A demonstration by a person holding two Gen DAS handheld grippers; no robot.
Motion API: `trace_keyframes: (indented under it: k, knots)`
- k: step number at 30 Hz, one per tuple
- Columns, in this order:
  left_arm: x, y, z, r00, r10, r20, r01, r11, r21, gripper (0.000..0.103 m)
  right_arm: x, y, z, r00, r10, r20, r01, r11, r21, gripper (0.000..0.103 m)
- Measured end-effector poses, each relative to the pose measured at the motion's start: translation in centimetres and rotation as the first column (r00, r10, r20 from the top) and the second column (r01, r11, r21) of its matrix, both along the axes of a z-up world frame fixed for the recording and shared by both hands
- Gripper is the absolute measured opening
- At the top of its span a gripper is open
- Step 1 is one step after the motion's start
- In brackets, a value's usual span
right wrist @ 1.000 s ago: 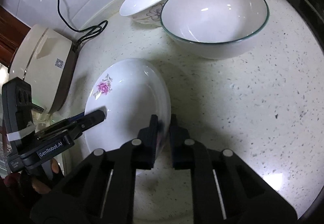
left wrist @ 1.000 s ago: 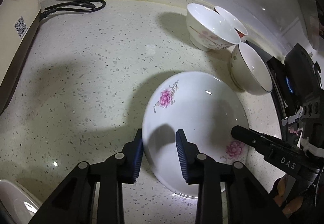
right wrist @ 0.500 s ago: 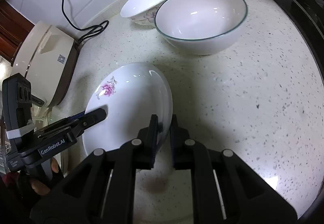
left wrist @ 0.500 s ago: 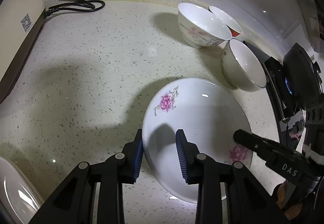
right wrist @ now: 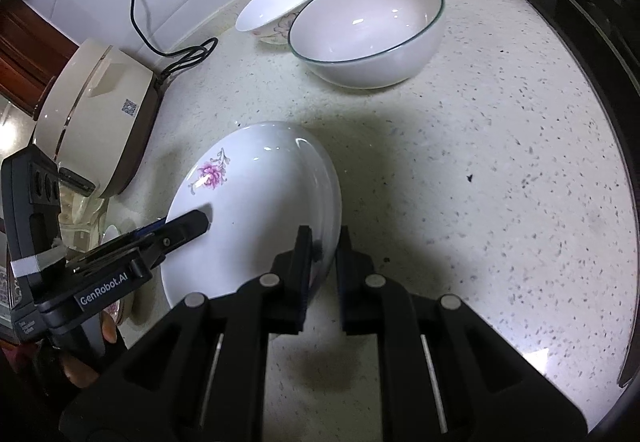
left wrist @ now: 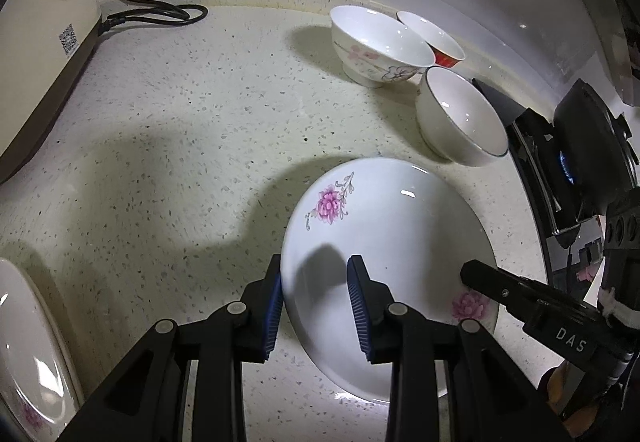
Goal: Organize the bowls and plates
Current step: 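Carry both held flower plates toward the rice cooker and lower them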
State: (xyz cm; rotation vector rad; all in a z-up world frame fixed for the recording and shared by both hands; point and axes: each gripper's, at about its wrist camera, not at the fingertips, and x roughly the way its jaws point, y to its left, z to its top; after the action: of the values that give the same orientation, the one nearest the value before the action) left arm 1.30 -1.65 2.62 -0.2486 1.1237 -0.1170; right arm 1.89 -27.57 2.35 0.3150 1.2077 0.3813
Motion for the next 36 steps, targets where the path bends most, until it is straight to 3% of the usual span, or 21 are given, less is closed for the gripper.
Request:
trace_keyframes:
  k: [20, 29, 36]
  knots:
    - [-2.1, 2.5, 2.8, 0.993, 0.089, 0.078, -0.092, 0.995, 0.031, 0.032, 0.3, 2.5, 2.0, 0.997, 0.064, 0.05, -0.066, 0.997, 0.036, 0.015]
    - [-4.2, 6.6, 4.1, 0.973, 0.199, 0.115, -0.204, 0.979, 0.029, 0.032, 1.3, 7.0, 2.9, 0.984, 0.162, 0.077, -0.166, 0.985, 0.051, 0.015]
    - [-6.9, 10.8, 4.9, 0.942, 0.304, 0.141, -0.311, 0.95, 0.032, 0.032, 1.0, 11.5, 4.0, 0.96, 0.258, 0.11, -0.266, 0.962, 0.065, 0.015]
